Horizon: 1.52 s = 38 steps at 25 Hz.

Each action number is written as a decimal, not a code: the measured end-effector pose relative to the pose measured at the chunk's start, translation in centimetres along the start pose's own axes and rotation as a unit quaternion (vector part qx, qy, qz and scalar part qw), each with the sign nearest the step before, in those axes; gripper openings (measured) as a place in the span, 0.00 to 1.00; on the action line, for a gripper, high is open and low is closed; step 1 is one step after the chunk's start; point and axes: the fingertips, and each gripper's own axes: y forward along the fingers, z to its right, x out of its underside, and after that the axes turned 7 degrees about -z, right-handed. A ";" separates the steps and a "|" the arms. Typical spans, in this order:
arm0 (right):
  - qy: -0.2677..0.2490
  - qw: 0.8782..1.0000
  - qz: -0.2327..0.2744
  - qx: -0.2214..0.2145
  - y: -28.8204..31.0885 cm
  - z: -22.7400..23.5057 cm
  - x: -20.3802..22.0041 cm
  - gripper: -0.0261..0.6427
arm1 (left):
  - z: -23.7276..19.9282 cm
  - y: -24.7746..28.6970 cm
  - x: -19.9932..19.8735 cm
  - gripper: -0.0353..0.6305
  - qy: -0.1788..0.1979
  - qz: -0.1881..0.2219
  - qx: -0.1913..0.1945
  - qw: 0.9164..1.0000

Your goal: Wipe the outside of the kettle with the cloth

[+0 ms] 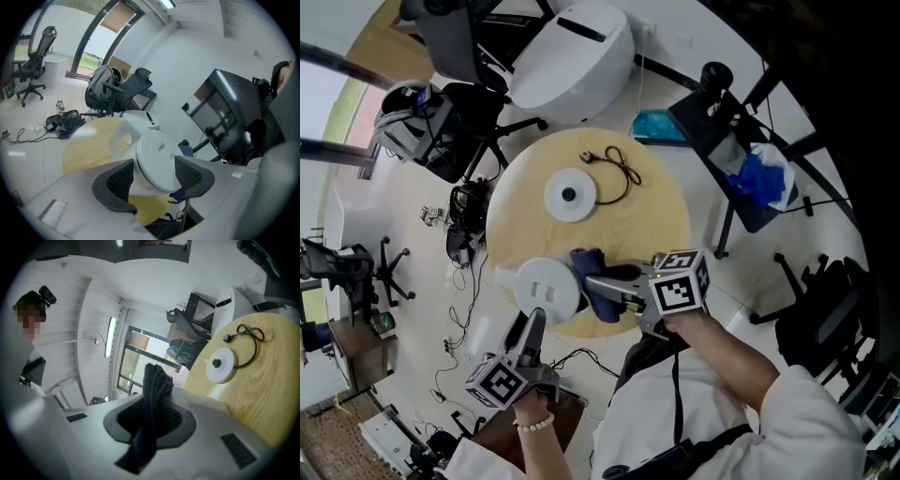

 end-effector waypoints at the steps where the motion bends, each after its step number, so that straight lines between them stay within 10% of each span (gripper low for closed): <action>1: 0.001 1.000 0.006 -0.011 -0.2 -0.8 -0.2 0.14 | -0.1 0.1 -0.3 0.47 0.000 0.005 -0.003 1.000; 8: 0.020 0.998 0.038 -0.034 -0.4 -1.3 0.4 0.14 | -0.6 0.8 -0.3 0.43 0.027 0.008 -0.022 0.999; 19: 0.031 0.996 0.073 0.046 -0.2 5.8 -0.3 0.14 | 1.8 0.7 2.7 0.47 0.037 -0.038 -0.014 0.998; 30: 0.102 0.984 -0.033 0.145 0.3 18.2 5.2 0.14 | 3.8 0.8 5.0 0.47 0.046 -0.074 0.006 0.996; 38: 0.096 0.980 -0.054 0.166 -0.3 18.9 6.1 0.14 | 4.9 1.2 6.5 0.47 0.052 -0.094 0.026 0.994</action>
